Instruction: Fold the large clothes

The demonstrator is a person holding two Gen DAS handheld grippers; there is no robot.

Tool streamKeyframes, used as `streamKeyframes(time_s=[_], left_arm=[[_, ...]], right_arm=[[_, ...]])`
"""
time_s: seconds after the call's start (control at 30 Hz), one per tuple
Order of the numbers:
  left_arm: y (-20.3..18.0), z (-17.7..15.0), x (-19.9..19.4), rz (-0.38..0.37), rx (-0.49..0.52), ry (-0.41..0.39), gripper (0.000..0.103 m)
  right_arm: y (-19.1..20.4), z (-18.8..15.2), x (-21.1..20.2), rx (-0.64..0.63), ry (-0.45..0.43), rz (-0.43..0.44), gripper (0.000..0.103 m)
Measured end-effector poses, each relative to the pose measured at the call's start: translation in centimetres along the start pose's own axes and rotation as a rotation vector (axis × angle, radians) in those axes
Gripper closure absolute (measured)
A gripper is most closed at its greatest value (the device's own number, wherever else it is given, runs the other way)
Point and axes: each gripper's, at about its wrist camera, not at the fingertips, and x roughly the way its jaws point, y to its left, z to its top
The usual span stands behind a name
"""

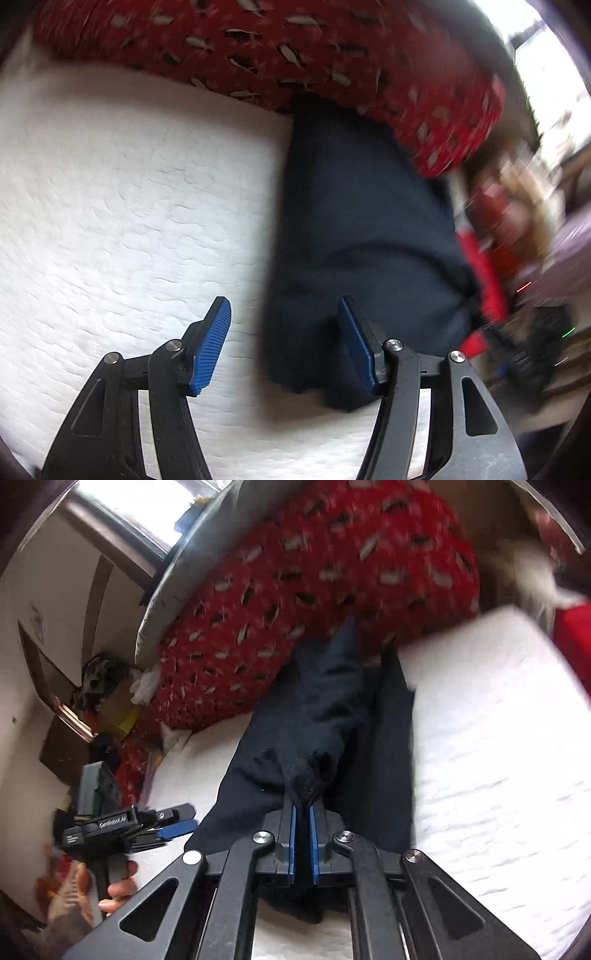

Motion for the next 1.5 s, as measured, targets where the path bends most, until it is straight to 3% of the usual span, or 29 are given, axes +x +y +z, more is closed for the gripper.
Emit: streamKeyframes(time_s=[0.07,0.17,0.2,0.3,0.37,0.47,0.5,0.53,0.6,0.7,0.77,0.9,0.97,1.03,1.1,1.2,1.3,1.4,1.5], left_arm=[[-0.5,-0.6,2.2,0.027,0.035,0.050,0.043],[0.6,-0.6,3.1,-0.043,-0.031,0.080,0.043],[1.0,-0.4,3.0,-0.046,-0.039,0.079,0.043],[1.8,0.0,2.8,-0.044,-0.049,0.080,0.043],[1.9,-0.1,2.8,-0.054,-0.060,0.081,0.043],[1.4,-0.2,2.6,-0.034,-0.050,0.070,0.043],[1.2,-0.2,2.3,-0.025,-0.043,0.065,0.043],[1.0,-0.4,1.9,-0.014,-0.029,0.054,0.043],[0.2,-0.6,1.2,0.023,0.020,0.024,0.043],[-0.8,-0.8,1.1,0.042,0.062,0.015,0.043],[-1.0,-0.8,1.4,0.045,0.071,0.019,0.043],[-1.2,-1.0,1.8,0.036,0.076,0.045,0.043],[-1.3,-0.9,1.6,0.051,0.089,0.033,0.043],[-1.3,-0.8,1.3,0.058,0.096,0.027,0.043],[-1.1,-0.7,1.2,0.054,0.093,0.029,0.043],[-1.1,-0.3,0.6,0.030,0.072,0.016,0.044],[-1.6,0.3,-0.5,-0.019,0.067,-0.028,0.044],[-2.9,0.2,0.8,0.018,0.127,-0.020,0.044],[-3.8,-0.8,3.7,0.093,0.210,0.035,0.042]], right_arm=[[-1.2,-0.8,0.1,0.021,0.012,-0.049,0.099],[-3.3,-2.7,2.3,0.084,0.131,-0.183,0.098],[-3.4,-2.8,2.1,0.094,0.121,-0.183,0.098],[-3.6,-2.5,0.5,0.205,0.061,-0.044,0.079],[-3.8,-2.7,0.3,0.276,0.078,0.022,0.061],[-3.6,-4.5,1.9,0.288,0.189,0.071,0.061],[-3.2,-5.3,2.8,0.266,0.247,0.056,0.067],[-2.8,-5.8,2.4,0.235,0.247,0.024,0.088],[-1.9,-5.2,1.2,0.184,0.187,0.018,0.091],[-0.1,-3.1,-2.8,0.098,0.021,0.017,0.094],[-0.3,-2.9,-3.9,0.084,-0.005,-0.021,0.095],[-2.9,-5.3,-0.9,0.102,0.139,-0.156,0.096],[-2.3,-5.0,0.2,0.093,0.149,-0.173,0.093],[-2.0,-4.4,-1.3,0.101,0.115,-0.185,0.080],[-1.6,-3.7,-2.8,0.116,0.052,-0.197,0.079],[-0.5,-1.6,-5.9,0.112,-0.121,-0.199,0.079],[1.8,0.0,-5.6,0.035,-0.163,-0.163,0.070],[3.6,0.6,-2.5,-0.071,-0.148,-0.217,0.069],[1.7,-0.9,3.1,-0.113,0.012,-0.340,0.075]])
